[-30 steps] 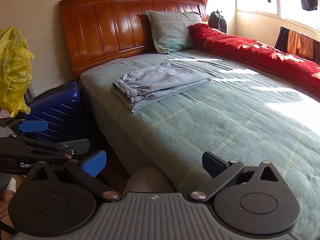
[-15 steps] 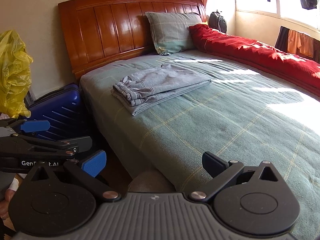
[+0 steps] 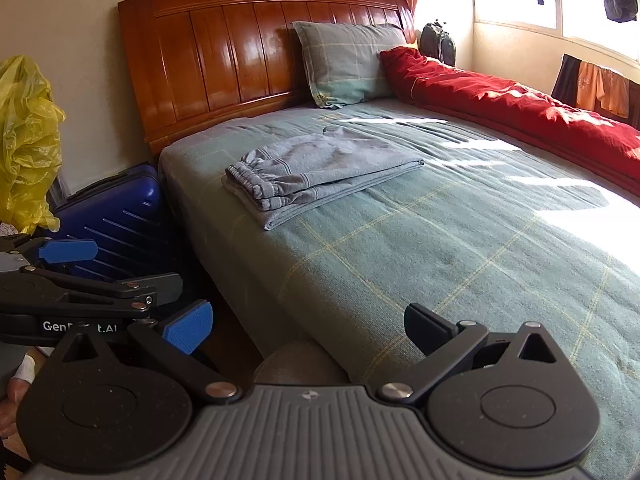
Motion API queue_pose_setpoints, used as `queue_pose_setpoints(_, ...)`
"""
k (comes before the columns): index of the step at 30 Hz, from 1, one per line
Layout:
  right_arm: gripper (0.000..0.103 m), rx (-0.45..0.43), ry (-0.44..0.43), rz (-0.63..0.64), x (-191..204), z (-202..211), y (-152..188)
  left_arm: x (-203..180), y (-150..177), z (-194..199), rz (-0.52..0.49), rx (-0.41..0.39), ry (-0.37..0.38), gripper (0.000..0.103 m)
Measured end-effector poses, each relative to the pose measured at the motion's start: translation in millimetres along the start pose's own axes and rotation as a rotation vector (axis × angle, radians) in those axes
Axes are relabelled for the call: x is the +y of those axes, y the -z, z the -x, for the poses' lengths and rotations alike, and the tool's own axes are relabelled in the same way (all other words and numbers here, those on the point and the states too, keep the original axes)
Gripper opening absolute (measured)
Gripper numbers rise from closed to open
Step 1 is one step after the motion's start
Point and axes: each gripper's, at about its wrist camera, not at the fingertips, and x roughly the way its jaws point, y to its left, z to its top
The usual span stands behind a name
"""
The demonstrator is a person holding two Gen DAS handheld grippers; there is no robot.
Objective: Fold clothes
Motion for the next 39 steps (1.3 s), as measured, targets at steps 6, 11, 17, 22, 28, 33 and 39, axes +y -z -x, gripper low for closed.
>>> queue_pose_setpoints(6,0.103,0.000,0.002,0.005,-0.5,0.0,-2.8,-0.2,-3.3,1.1,-0.002,0.002,-0.002,0.102)
queue_pose_setpoints(11,0.103,-0.001,0.002,0.003,-1.0,0.3,-4.0,-1.3,-4.3,2.2,-0.004,-0.003,-0.001,0.102)
queue_pose_setpoints(17,0.103,-0.002,0.001,0.001,-1.4,0.7,-5.3,-0.7,-5.2,0.9,-0.002,0.000,-0.001,0.102)
queue_pose_setpoints(22,0.103,-0.002,-0.001,-0.001,-1.6,-0.2,-6.0,0.5,-5.6,1.0,-0.001,-0.002,0.002,0.102)
queue_pose_setpoints(28,0.103,-0.003,-0.004,-0.003,-2.1,-0.1,-5.7,0.4,-5.5,1.3,-0.002,-0.003,0.001,0.102)
queue_pose_setpoints(33,0.103,-0.005,-0.004,-0.004,-2.0,0.4,-5.7,1.2,-6.0,1.1,-0.003,-0.005,0.004,0.102)
queue_pose_setpoints(39,0.103,-0.004,-0.005,-0.005,-2.9,0.7,-4.8,0.9,-5.9,0.6,-0.010,-0.004,0.002,0.102)
